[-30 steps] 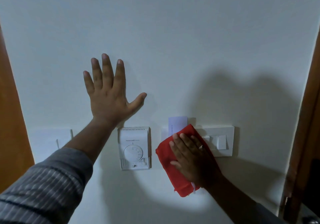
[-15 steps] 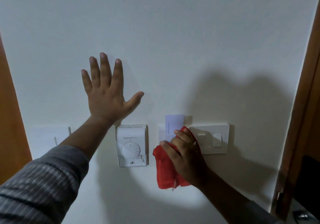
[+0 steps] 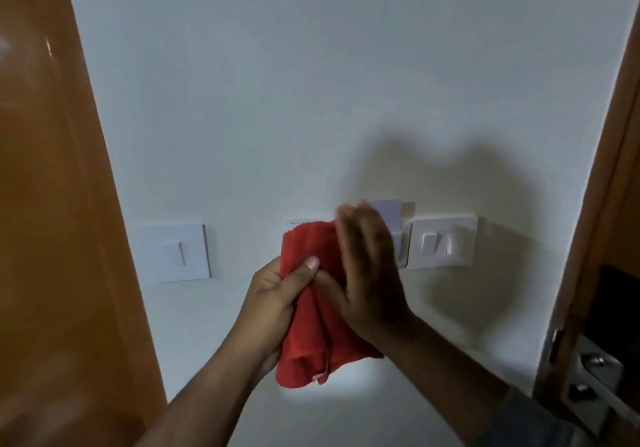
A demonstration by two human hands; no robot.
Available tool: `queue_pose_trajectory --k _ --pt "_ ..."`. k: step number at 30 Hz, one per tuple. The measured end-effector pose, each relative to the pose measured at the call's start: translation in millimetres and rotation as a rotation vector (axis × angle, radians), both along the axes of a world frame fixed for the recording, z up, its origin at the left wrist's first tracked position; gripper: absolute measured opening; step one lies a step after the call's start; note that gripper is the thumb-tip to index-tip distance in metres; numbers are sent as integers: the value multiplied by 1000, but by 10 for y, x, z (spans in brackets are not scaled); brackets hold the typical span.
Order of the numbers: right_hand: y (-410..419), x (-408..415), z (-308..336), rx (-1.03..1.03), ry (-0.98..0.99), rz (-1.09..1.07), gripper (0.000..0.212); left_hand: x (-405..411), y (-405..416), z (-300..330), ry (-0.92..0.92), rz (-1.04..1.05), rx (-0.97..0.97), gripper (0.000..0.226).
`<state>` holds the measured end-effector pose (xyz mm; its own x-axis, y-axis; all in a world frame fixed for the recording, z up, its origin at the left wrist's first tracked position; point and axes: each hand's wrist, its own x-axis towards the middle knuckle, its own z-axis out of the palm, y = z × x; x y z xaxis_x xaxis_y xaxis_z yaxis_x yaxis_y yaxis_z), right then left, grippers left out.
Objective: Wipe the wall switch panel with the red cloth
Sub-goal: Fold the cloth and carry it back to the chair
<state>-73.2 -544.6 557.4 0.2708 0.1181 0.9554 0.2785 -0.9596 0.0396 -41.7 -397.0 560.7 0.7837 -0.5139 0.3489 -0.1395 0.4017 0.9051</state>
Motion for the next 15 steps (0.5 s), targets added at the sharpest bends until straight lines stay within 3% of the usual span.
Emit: queue_pose_trajectory --k 3,4,6,8,11,15 --pt "427 -239 -120 677 323 26 112 4 345 -39 128 -73 -21 30" --pt "571 -304 -172 885 432 143 114 15 477 -50 132 -95 4 29" --pt "811 -378 -326 1170 566 375 97 61 756 -114 107 -107 83 24" --pt "1008 -382 -476 1298 540 432 61 95 1019 -185 74 -119 171 21" --pt "1318 -334 -624 1359 382 344 17 149 1363 -397 9 -161 330 18" --pt "1721 -258 -893 1387 448 246 11 204 1791 -903 47 -199 446 41"
